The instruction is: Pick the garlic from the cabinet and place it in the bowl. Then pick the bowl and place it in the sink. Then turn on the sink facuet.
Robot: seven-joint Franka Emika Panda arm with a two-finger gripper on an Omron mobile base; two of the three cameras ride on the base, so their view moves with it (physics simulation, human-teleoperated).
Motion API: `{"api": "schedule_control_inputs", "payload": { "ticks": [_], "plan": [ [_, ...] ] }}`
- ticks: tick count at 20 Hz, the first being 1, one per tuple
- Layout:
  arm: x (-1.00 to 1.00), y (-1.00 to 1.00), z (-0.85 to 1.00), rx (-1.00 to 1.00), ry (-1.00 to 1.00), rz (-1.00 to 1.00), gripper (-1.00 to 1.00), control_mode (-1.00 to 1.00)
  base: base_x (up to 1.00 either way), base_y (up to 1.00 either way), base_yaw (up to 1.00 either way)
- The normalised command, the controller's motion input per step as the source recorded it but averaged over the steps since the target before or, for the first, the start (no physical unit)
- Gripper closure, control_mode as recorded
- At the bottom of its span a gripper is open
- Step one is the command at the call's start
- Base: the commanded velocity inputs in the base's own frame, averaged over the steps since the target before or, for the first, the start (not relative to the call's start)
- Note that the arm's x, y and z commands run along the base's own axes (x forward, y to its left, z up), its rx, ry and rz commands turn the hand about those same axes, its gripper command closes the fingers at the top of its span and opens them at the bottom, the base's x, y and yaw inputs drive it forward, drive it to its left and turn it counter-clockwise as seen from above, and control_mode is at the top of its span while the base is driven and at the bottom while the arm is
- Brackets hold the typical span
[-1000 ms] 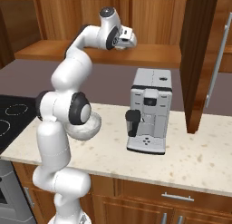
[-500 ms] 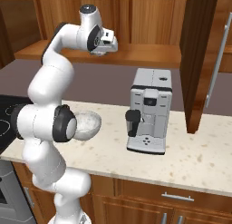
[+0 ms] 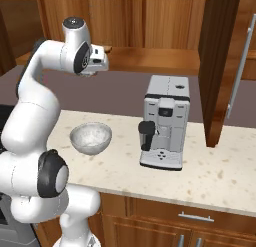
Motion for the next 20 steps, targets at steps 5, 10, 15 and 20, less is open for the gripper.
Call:
{"api": "schedule_control_inputs", "payload": {
  "ticks": [5,10,15,20],
  "plan": [
    [-1.0,0.51,-0.54,0.0,0.18,0.14,1.0,-1.0,0.0,0.0,0.0],
    [-0.65,0.33,-0.96,-0.22,0.37,0.01,1.0,-1.0,0.0,0.0,0.0],
    [0.22,0.01,-1.0,-0.19,0.37,0.0,1.0,-1.0,0.0,0.0,0.0],
    [0.8,0.0,-0.88,-0.08,0.21,0.0,1.0,-1.0,0.0,0.0,0.0]
  ]
}}
